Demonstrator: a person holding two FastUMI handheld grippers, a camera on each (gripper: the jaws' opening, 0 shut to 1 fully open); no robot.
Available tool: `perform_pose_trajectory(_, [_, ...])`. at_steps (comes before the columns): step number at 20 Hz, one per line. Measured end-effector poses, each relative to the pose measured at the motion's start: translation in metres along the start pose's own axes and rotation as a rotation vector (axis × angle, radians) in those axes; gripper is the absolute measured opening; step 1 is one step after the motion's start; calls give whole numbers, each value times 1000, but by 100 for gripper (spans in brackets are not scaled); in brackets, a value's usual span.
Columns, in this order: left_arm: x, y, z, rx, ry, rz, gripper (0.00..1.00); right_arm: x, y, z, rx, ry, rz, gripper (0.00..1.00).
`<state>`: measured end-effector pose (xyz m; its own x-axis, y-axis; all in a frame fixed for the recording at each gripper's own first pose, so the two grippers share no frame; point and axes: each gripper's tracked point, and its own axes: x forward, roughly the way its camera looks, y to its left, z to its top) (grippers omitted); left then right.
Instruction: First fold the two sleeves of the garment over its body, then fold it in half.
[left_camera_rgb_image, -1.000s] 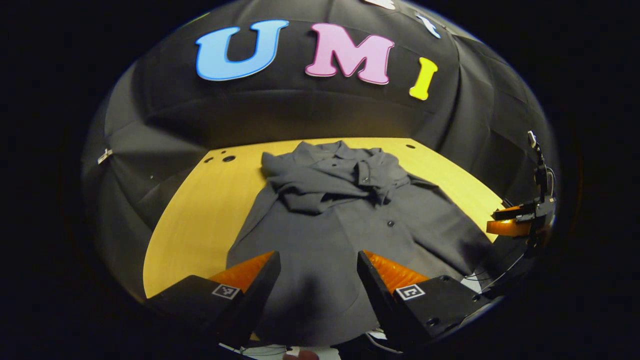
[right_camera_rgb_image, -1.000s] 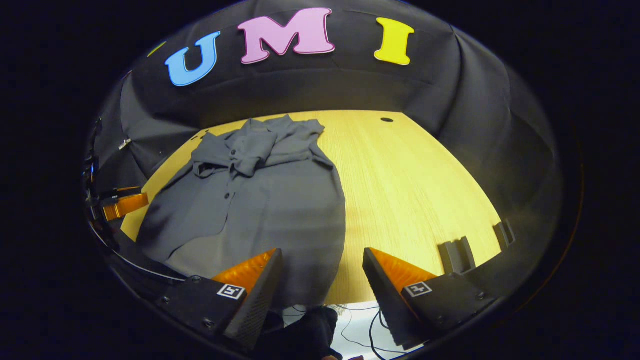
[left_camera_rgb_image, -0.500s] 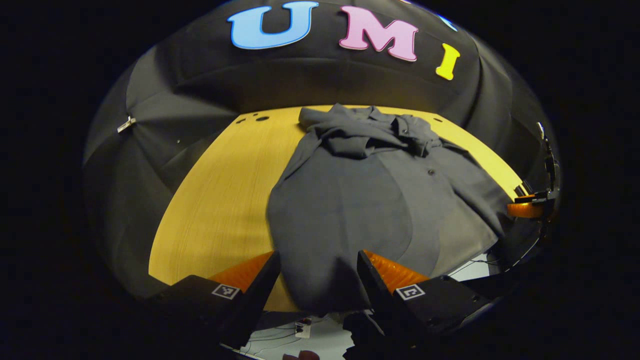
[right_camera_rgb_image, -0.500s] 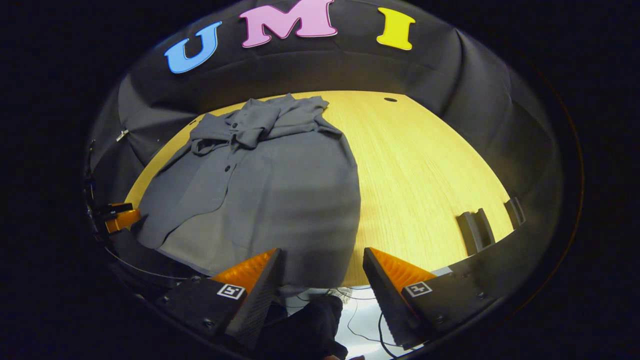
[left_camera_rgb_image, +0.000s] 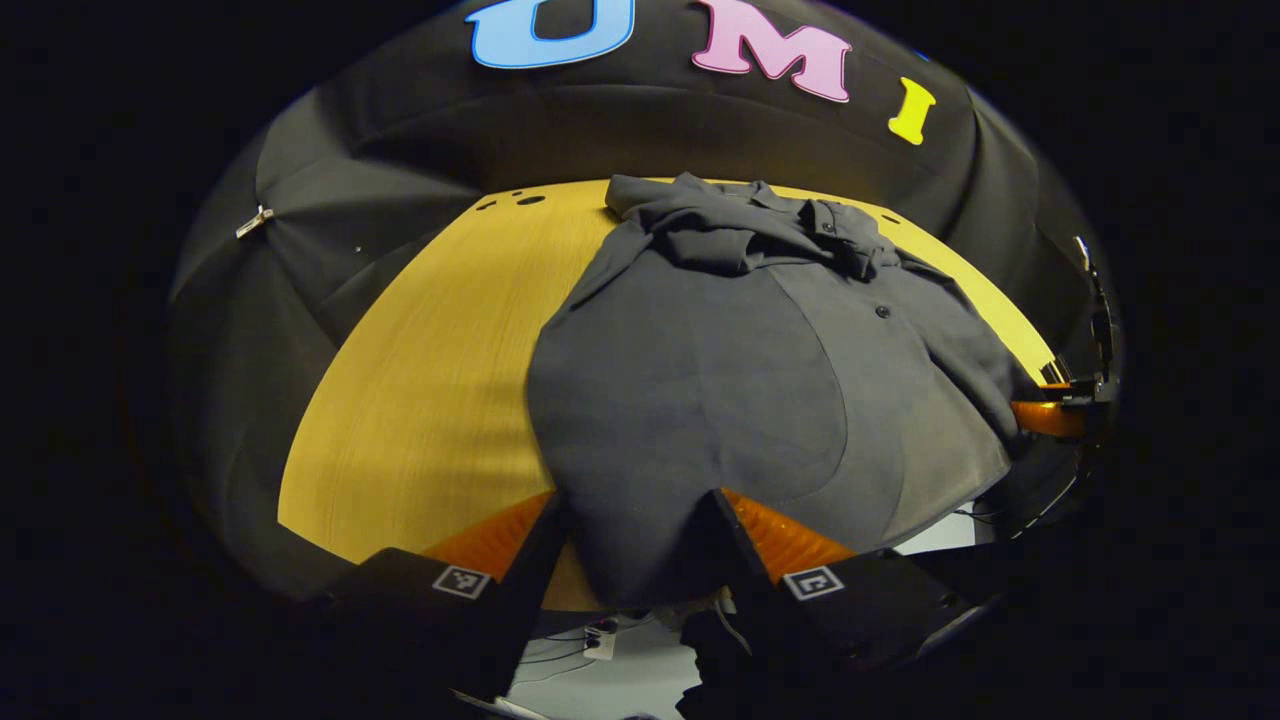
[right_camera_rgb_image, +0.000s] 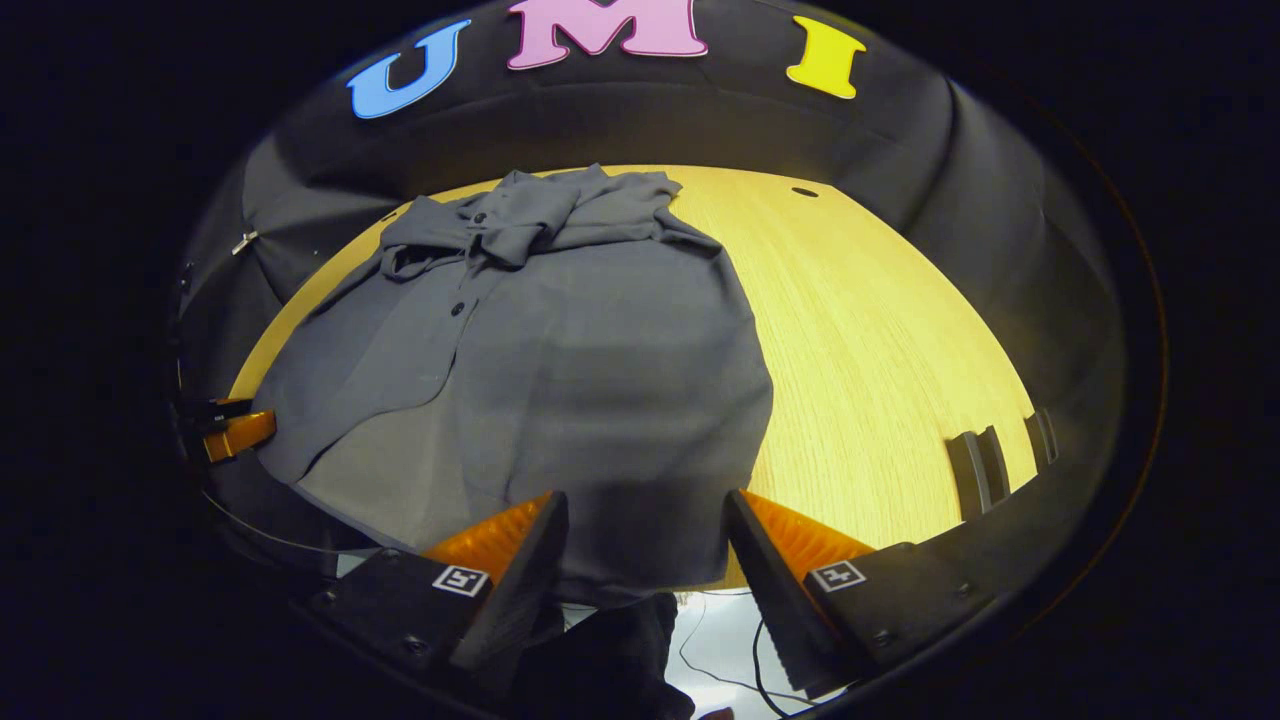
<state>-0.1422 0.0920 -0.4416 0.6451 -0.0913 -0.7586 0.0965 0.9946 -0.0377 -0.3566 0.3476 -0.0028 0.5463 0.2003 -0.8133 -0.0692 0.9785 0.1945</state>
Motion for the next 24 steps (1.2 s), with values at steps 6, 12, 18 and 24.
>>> perform_pose_trajectory(6, [7,-18,20,-30,84,-82,6,5,30,16,-2,27,120,7])
perform_pose_trajectory(12, [-24,-14,96,-143,-69,-101,6,-27,15,90,127,-165,109,5])
perform_pose_trajectory(18, [-37,-9,189,-200,-227,-127,6,-42,11,185,146,-344,113,5])
perform_pose_trajectory(24, [-25,4,268,-206,-349,-111,6,-31,8,269,148,-474,122,5])
